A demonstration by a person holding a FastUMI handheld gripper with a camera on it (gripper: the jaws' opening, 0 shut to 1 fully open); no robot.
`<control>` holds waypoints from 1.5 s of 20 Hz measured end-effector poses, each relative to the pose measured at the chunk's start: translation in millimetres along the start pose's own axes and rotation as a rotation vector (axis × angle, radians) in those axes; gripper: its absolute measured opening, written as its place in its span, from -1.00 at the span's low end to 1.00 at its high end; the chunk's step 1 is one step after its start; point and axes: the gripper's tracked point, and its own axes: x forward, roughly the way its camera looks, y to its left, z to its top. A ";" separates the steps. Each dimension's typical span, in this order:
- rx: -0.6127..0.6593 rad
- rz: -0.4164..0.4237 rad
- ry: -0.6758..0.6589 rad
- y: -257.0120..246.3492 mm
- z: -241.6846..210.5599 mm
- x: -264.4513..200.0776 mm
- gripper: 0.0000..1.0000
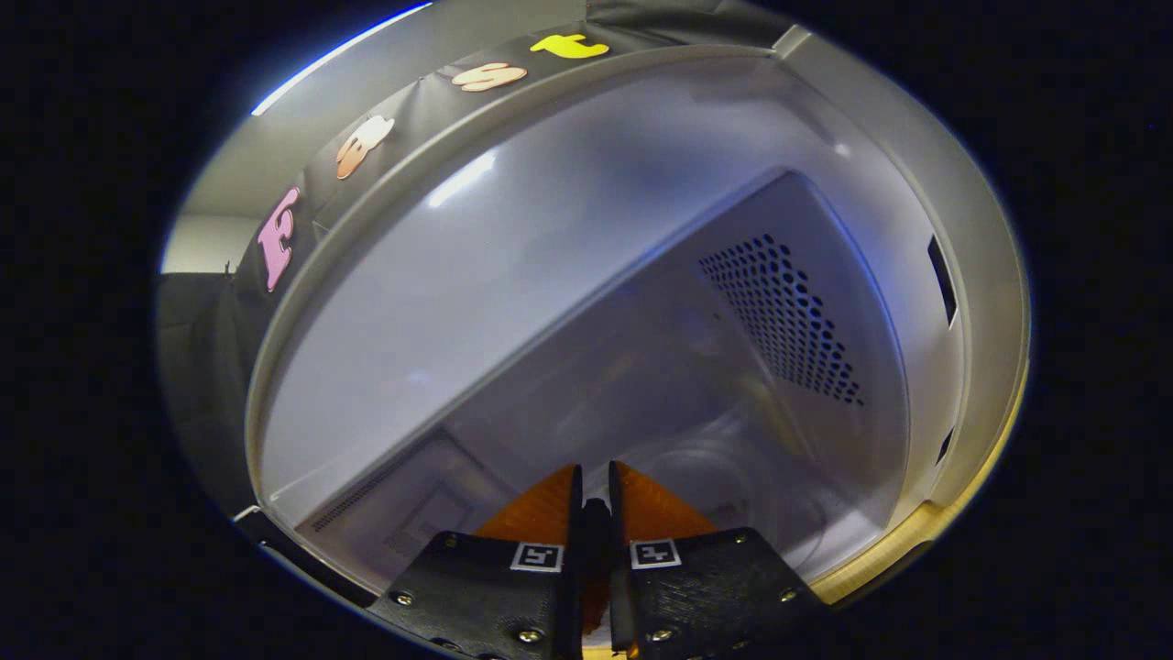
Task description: Open the microwave, put the food inside, and close the microwave door.
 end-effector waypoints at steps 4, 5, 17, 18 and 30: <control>-0.128 -0.044 -0.055 -16.1 6.8 6.2 -0.77; -0.135 -0.040 -0.049 -18.0 4.9 6.4 -0.77; -0.362 0.016 0.091 0.9 -12.0 -64.0 -0.09; -0.372 0.041 0.122 7.0 -16.6 -74.1 0.18; -0.635 0.360 0.182 68.2 -31.7 -223.1 0.47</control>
